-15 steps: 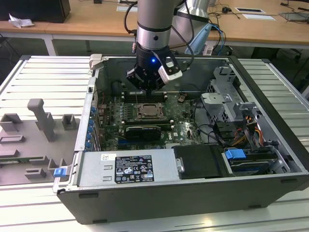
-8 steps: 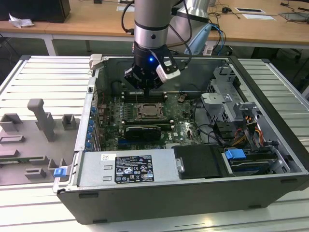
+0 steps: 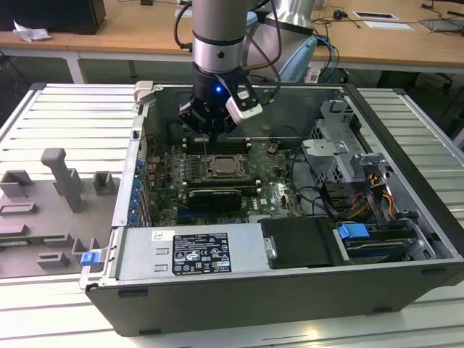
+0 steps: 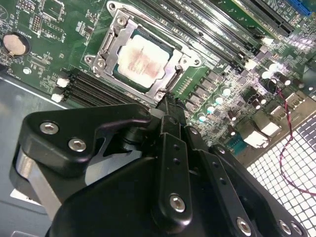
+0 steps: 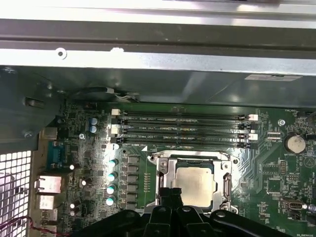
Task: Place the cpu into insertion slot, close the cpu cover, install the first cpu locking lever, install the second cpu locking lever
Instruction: 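Install the first cpu locking lever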
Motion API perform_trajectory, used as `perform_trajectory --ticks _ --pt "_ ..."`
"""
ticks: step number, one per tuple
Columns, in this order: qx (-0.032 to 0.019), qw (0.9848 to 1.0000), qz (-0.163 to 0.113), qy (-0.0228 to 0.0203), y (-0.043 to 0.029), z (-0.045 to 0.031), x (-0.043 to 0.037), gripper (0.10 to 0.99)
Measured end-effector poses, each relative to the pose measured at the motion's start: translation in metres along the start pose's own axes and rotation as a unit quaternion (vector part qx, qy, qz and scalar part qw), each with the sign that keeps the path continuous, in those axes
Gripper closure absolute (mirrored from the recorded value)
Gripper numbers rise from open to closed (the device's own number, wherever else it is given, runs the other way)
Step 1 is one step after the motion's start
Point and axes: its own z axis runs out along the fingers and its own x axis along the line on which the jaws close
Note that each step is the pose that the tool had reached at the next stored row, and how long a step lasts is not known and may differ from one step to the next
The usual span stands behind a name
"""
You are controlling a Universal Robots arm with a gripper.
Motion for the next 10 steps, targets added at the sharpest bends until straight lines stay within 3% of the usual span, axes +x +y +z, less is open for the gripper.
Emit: perform_trajectory --ticks 10 --pt "-0.0005 1.0000 0.000 0.0000 0.0001 0.0001 0.0026 0.980"
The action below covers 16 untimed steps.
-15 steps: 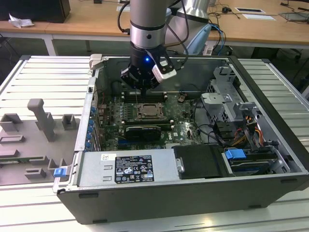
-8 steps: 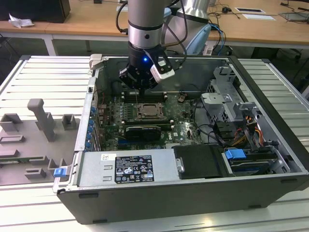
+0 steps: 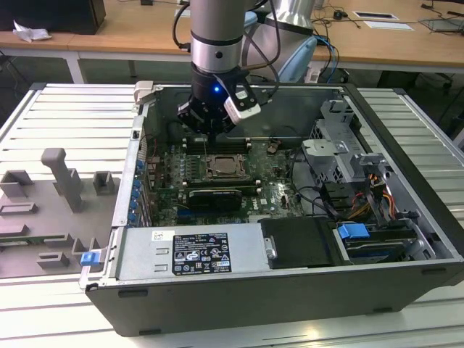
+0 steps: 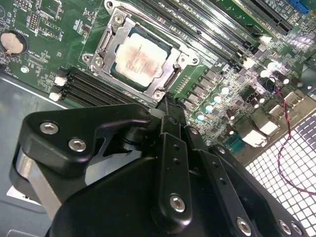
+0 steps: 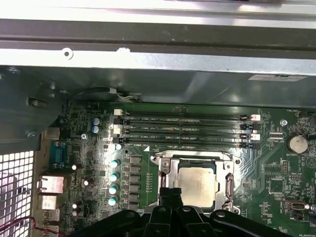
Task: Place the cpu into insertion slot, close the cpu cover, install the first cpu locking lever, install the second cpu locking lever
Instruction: 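Install the first cpu locking lever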
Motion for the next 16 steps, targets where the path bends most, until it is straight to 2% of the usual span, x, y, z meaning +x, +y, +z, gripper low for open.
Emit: perform_trajectory --ticks 16 --pt "-0.0013 1.0000 0.000 -0.0001 0.0000 0.0001 0.0060 0.980"
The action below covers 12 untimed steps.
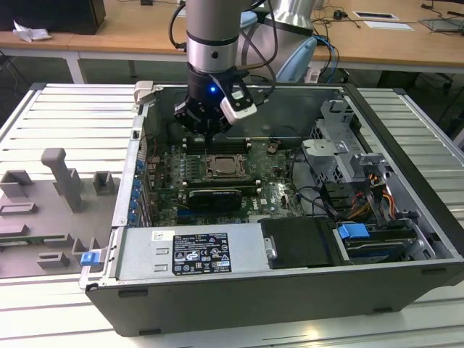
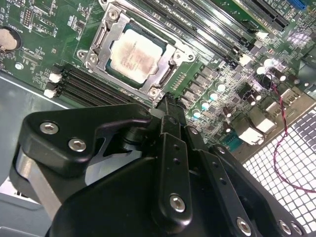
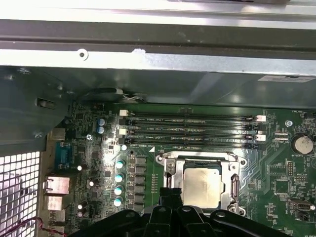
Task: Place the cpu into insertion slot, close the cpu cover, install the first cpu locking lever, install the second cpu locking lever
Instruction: 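Install the first cpu locking lever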
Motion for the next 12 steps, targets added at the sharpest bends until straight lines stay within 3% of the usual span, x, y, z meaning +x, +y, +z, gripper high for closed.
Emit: perform_trajectory --ticks 12 --pt "-0.0001 1.0000 0.000 0.0001 0.0001 -0.0009 0.0046 0.980"
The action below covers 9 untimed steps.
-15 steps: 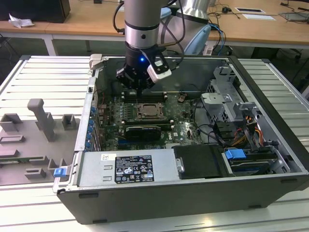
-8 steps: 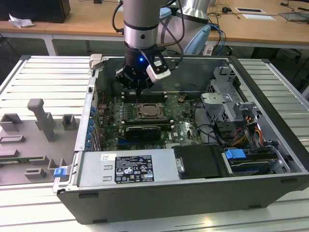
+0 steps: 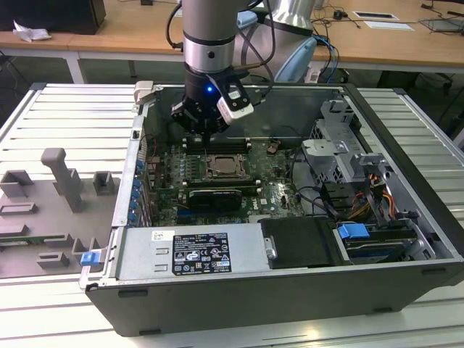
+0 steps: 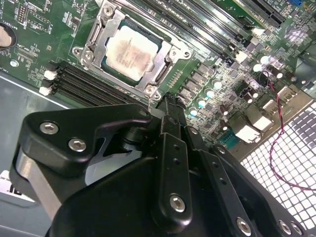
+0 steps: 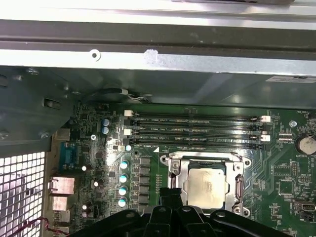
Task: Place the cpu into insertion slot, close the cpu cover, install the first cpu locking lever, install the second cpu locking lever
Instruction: 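Install the first cpu locking lever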
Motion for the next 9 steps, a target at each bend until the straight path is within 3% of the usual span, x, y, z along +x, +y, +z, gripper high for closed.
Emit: perform_trajectory --ticks 9 --pt "-0.0001 1.0000 -0.001 -0.0003 0.0004 -0.0023 0.0042 0.980"
